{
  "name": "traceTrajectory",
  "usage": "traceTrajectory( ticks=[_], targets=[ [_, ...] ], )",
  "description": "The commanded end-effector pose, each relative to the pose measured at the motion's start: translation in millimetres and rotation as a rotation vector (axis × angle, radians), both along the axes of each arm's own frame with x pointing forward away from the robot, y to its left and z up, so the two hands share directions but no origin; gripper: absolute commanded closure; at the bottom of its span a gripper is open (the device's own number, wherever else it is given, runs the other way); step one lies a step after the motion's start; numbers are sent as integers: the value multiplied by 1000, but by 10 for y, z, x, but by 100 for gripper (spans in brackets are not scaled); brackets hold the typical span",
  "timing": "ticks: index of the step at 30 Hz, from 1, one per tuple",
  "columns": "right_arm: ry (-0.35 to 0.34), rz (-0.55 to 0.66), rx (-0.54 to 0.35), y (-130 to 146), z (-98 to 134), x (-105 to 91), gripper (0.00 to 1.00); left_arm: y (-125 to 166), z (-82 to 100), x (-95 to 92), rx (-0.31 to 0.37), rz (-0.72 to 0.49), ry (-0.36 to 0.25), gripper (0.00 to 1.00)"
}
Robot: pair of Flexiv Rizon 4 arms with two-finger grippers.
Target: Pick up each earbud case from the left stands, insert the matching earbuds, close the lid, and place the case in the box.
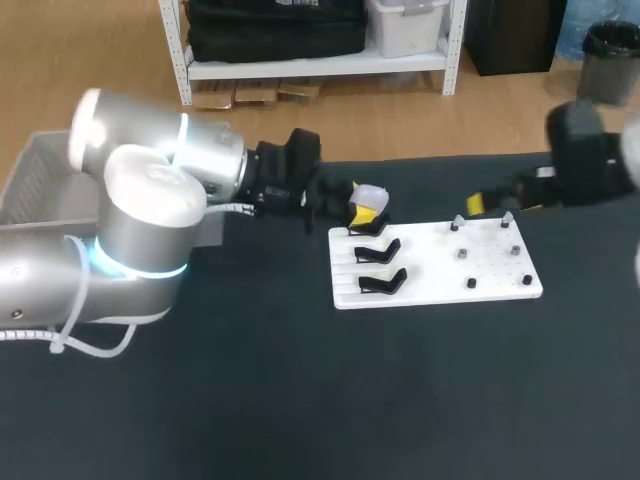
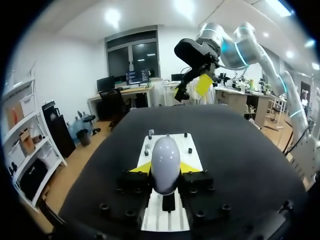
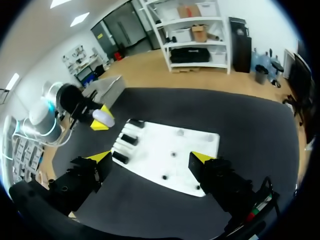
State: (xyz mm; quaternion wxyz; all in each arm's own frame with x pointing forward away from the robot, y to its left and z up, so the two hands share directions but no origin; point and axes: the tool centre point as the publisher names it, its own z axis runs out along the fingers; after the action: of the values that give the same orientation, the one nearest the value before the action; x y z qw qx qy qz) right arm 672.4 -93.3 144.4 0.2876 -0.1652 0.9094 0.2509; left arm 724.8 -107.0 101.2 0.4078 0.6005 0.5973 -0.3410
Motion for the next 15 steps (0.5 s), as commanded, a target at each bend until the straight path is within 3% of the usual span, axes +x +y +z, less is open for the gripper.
traceTrajectory(
  ticks=[1, 6, 15],
  targets=[
    [30, 55, -1, 312, -117, 83, 0, -101, 98, 57, 9, -22, -2, 100],
    [43, 93, 7, 539, -152, 92, 0, -173, 155, -8, 1, -52, -21, 100],
    [65, 134, 0, 700, -159, 165, 0, -222, 141, -62, -12, -75, -21, 100]
  ],
)
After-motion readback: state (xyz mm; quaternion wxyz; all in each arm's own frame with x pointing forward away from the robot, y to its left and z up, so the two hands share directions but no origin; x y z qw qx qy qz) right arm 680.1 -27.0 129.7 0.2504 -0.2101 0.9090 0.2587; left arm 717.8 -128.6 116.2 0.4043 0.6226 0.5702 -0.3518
